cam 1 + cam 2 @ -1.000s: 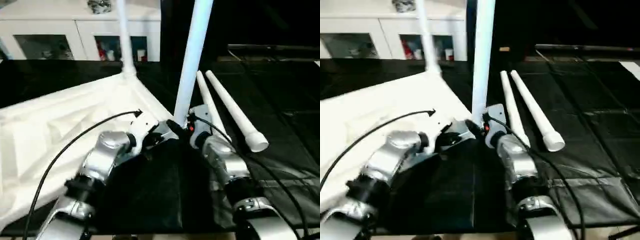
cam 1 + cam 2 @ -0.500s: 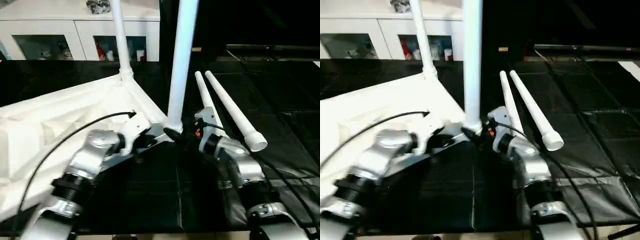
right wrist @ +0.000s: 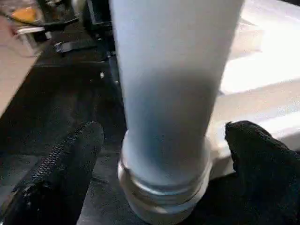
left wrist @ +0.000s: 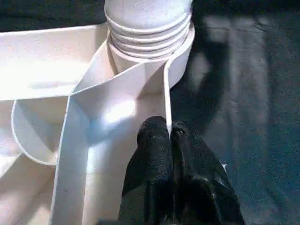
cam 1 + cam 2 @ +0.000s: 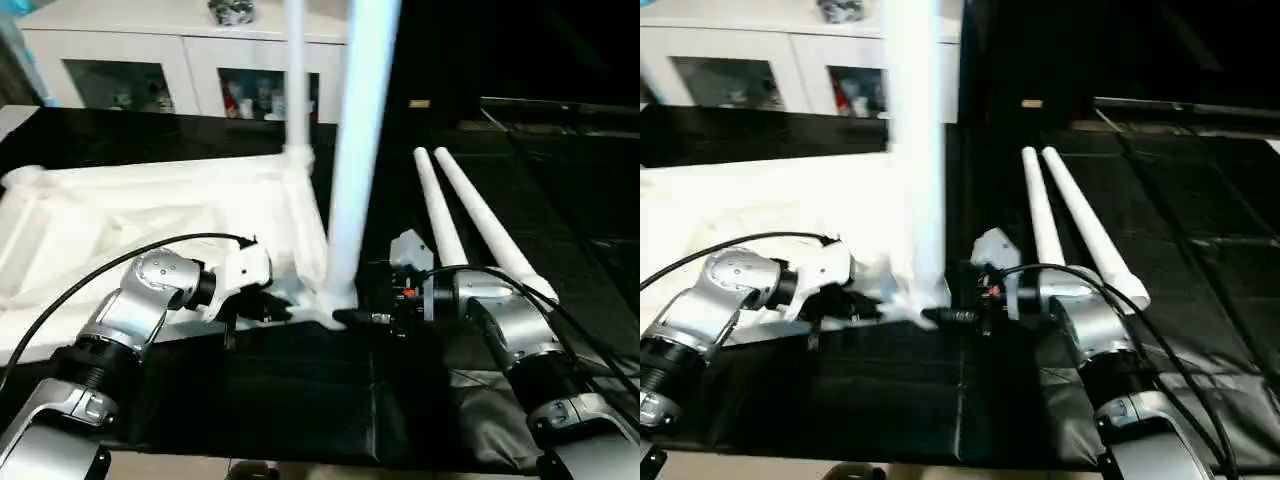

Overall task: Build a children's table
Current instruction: Rotate leg to tighten

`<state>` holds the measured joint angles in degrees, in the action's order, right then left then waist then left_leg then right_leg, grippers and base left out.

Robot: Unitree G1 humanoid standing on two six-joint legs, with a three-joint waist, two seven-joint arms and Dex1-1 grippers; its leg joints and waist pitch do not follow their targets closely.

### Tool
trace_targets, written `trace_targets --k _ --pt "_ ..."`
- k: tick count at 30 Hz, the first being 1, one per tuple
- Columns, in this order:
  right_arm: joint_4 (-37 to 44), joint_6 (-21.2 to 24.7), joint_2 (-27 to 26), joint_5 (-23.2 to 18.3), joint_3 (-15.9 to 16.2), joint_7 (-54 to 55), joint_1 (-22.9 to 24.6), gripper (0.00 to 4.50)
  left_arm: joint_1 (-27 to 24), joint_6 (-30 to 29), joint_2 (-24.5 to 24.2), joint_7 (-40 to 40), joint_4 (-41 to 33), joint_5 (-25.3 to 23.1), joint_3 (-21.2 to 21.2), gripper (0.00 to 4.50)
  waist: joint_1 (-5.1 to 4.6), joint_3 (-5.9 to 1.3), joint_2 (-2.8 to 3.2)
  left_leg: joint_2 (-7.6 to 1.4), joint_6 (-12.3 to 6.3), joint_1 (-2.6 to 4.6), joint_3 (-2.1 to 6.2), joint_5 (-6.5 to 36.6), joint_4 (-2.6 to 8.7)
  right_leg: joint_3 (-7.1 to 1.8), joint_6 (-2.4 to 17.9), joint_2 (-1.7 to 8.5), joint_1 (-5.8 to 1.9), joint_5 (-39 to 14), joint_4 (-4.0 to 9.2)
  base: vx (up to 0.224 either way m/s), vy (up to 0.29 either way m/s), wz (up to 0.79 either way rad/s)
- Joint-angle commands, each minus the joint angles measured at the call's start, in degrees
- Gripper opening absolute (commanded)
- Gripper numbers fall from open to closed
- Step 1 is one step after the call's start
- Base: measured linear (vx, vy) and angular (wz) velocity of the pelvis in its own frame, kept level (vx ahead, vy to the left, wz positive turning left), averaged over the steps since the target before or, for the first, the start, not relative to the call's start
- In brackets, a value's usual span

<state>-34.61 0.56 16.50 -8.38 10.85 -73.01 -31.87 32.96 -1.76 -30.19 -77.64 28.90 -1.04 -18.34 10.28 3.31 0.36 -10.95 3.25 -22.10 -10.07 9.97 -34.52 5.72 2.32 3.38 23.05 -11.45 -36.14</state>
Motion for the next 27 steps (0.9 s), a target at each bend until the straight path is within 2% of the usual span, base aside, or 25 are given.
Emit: trace_targets --k 1,4,5,8,10,12,13,16,17,20,21,25,26,27 --pt "-0.65 -0.59 0.34 -0.10 0.50 -1.63 -1.21 4.48 2.01 2.13 0.09 -2.00 -0.09 -0.80 -1.36 0.00 -0.17 -4.32 0.05 -3.27 -2.97 1.31 0.99 9.18 3.71 -3.84 10.26 6.04 -2.75 -9.50 4.31 0.000 0.000 0.00" --pt "-0.94 0.01 0.14 -0.41 1.33 -3.61 -1.35 4.48 2.71 2.51 0.68 -2.16 0.75 -0.94 -1.26 0.00 0.11 -4.38 -0.06 -3.38 -2.73 1.22 1.06 9.21 3.73 -3.82 9.98 6.20 -2.85 -10.27 4.27 0.000 0.000 0.00" --pt "-0.99 0.01 0.08 -0.36 1.61 -3.92 -1.34 4.32 2.83 2.71 0.87 -2.02 0.94 -0.96 -1.18 0.00 0.12 -4.35 -0.19 -3.36 -2.77 1.17 1.06 9.11 3.74 -3.81 9.91 6.17 -2.87 -10.32 4.28 0.000 0.000 0.00" --pt "-1.29 -0.81 -0.01 0.33 2.39 -4.29 -1.25 4.32 3.20 3.13 1.33 -1.30 1.69 -0.81 -0.87 0.00 0.49 -4.45 -0.09 -3.35 -2.78 1.17 1.07 8.62 3.68 -3.83 9.71 6.22 -2.85 -10.22 4.28 0.000 0.000 0.00" --pt "-1.74 -1.29 -0.13 0.58 2.51 -4.09 -1.30 4.02 3.47 3.44 1.45 -0.88 2.31 -0.61 -0.88 0.00 0.65 -4.48 -0.05 -3.40 -2.69 1.24 1.05 8.63 3.67 -3.81 9.89 6.20 -2.72 -9.95 4.21 0.000 0.000 0.00" --pt "-2.18 -1.08 -0.57 0.40 2.25 -3.81 -1.43 3.96 3.38 3.79 1.30 -1.41 2.55 -0.38 -1.20 0.00 0.67 -4.45 -0.08 -3.36 -2.63 1.17 1.07 8.78 3.68 -3.83 9.87 6.16 -2.76 -9.89 4.17 0.000 0.000 0.00" --pt "-2.23 -1.01 -0.68 0.35 2.21 -3.78 -1.47 3.88 3.28 3.82 1.25 -1.62 2.52 -0.35 -1.27 0.00 0.73 -4.49 0.13 -3.42 -2.43 1.25 1.10 9.13 3.72 -3.82 9.80 6.23 -2.76 -10.09 4.23 0.000 0.000 0.00" --pt "-2.42 -0.67 -0.97 0.24 2.11 -3.79 -1.55 3.61 3.09 3.95 1.18 -1.94 2.55 -0.41 -1.29 0.00 0.70 -4.53 0.04 -3.39 -2.47 1.15 1.13 8.87 3.74 -3.81 9.87 6.17 -2.84 -9.48 4.12 0.000 0.000 0.00" --pt "-2.50 -0.62 -1.07 0.28 2.14 -3.84 -1.54 3.54 3.09 4.05 1.17 -2.03 2.63 -0.49 -1.27 0.00 0.74 -4.55 0.25 -3.37 -2.44 1.17 1.14 8.89 3.70 -3.82 9.92 6.16 -2.82 -9.19 4.15 0.000 0.000 0.00" --pt "-3.07 -0.75 -1.20 0.32 2.43 -4.00 -1.56 3.29 3.27 4.46 1.24 -2.16 3.23 -0.69 -1.26 0.00 0.78 -4.54 0.26 -3.37 -2.32 1.17 1.15 9.23 3.71 -3.80 10.06 6.20 -2.85 -9.31 4.16 0.000 0.000 0.00" --pt "-3.26 -0.81 -1.19 0.31 2.51 -4.08 -1.57 3.11 3.34 4.54 1.27 -2.18 3.36 -0.72 -1.28 0.00 0.75 -4.56 0.44 -3.42 -2.12 1.25 1.17 9.71 3.74 -3.78 10.23 6.16 -2.81 -9.11 4.21 0.000 0.000 0.00" --pt "-3.71 -0.97 -1.19 0.41 2.52 -3.98 -1.50 2.98 3.67 4.53 1.45 -2.17 3.72 -0.82 -1.30 0.00 0.76 -4.61 0.53 -3.46 -1.99 1.28 1.20 9.69 3.73 -3.79 10.75 6.15 -2.84 -8.09 4.02 0.000 0.000 0.00" --pt "-3.80 -1.09 -1.21 0.51 2.56 -3.90 -1.40 2.73 3.78 4.53 1.59 -1.99 3.96 -0.86 -1.23 0.00 0.76 -4.63 0.66 -3.49 -1.96 1.29 1.23 9.75 3.74 -3.79 10.79 6.15 -2.84 -7.94 4.01 0.000 0.000 0.00" --pt "-3.82 -1.23 -1.22 0.63 2.59 -3.83 -1.27 2.69 3.84 4.58 1.75 -1.85 4.17 -0.92 -1.19 0.00 0.73 -4.57 0.72 -3.43 -1.86 1.40 1.17 10.40 3.73 -3.79 10.88 6.12 -2.77 -8.32 4.12 0.000 0.000 0.00"
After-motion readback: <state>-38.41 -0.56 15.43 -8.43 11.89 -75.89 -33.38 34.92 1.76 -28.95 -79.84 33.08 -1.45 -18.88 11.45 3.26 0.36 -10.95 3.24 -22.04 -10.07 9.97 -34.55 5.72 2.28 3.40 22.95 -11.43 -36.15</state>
